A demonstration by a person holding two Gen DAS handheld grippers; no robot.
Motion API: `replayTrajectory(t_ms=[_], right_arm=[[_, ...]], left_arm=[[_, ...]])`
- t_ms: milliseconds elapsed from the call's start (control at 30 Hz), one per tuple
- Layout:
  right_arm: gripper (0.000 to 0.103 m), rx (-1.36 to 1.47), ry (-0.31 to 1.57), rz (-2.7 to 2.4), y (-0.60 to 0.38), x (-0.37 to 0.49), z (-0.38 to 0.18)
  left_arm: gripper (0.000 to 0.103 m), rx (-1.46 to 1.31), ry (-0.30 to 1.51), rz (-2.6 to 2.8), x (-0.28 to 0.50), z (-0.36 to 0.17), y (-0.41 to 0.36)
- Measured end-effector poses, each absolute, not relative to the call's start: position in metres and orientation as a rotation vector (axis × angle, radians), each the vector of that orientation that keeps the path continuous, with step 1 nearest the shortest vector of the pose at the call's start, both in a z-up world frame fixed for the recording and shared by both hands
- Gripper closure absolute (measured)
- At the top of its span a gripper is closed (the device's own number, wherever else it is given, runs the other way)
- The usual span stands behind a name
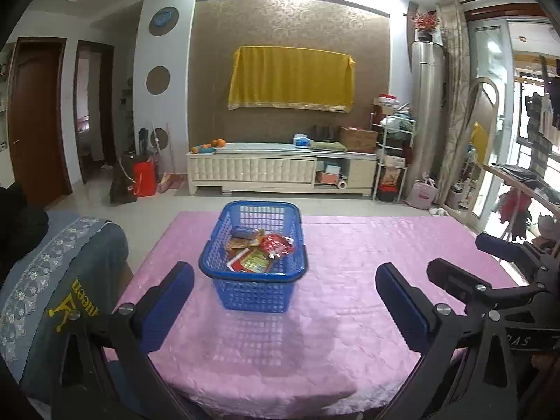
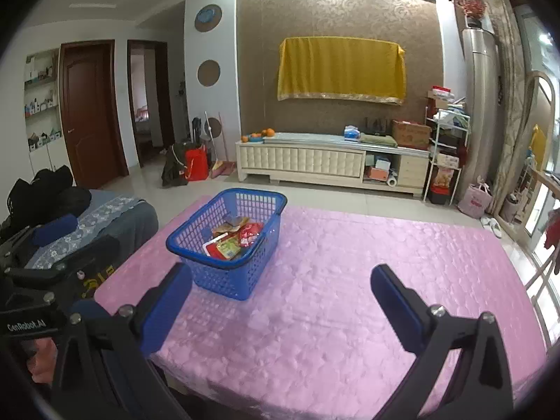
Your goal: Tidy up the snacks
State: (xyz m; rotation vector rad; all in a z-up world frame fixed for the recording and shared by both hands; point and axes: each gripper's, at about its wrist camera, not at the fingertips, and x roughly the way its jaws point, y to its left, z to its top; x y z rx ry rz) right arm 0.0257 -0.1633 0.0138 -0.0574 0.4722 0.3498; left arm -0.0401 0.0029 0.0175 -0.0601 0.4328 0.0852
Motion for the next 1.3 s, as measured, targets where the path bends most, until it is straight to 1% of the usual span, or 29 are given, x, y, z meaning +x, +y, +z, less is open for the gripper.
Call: replayTrajectory(t_ms=[400, 1300], right_arm=[[0.000, -0.028, 0.445, 0.364, -0.172, 0.001, 0.019], [0.000, -0.005, 0.467, 0.380, -0.175, -0.007, 0.018]], left_arm=[[0.000, -0.053, 0.435, 0.103, -0.052, 0.014, 0.001], [0.000, -0.070, 0.445, 0.099, -0.063, 0.014, 0.000]])
